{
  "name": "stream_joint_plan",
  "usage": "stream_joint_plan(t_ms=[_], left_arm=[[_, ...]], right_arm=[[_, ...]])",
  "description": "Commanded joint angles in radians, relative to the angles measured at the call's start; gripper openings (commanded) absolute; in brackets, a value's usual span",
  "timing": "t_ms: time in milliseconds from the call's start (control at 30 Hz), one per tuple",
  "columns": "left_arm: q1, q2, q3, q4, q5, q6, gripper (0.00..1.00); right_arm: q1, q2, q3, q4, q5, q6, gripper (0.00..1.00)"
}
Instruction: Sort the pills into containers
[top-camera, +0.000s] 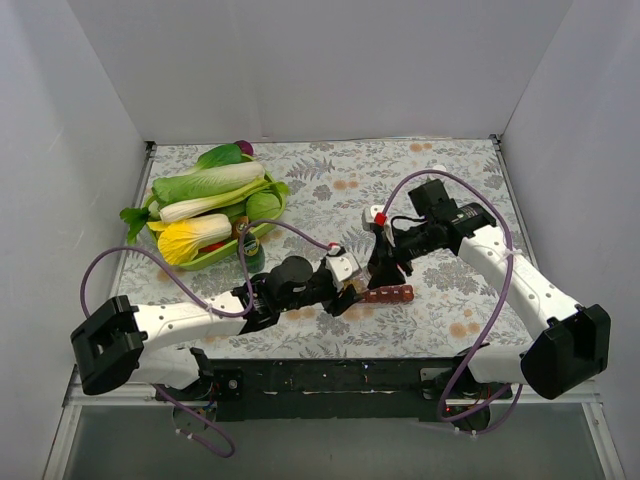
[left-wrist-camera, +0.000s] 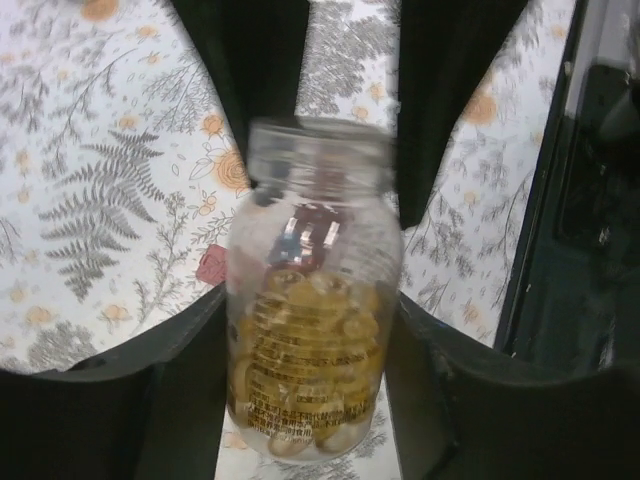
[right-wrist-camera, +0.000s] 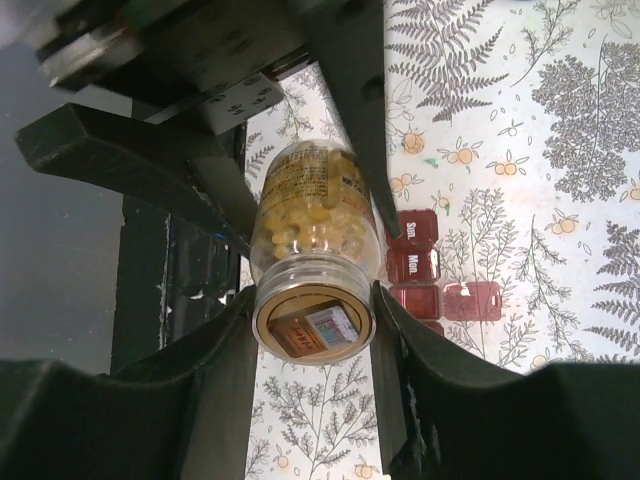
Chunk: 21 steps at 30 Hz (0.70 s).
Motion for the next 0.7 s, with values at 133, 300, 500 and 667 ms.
stream_joint_plan(t_ms=[133, 300, 500, 667], left_arm=[[-0.005, -0.035, 0.007, -0.017, 0.089, -0.002, 0.0], [-0.007, -0.087, -0.019, -0.043, 0.085, -0.062, 0.0], [-0.005, -0.089, -0.002, -0.078, 0.034, -0.138, 0.0], [-0.005, -0.061, 0.024, -0.072, -0.004, -0.158, 0.0]], right_arm=[[0.005, -0.027, -0.004, 0.053, -0.035, 0.064, 0.16], [0.003, -0.038, 0.028, 0.053, -0.029, 0.076, 0.76], [0.0, -0.033, 0.036, 0.158, -0.061, 0.326, 0.87], [0.003, -0.015, 0.019, 0.225, -0.072, 0.567, 0.83]])
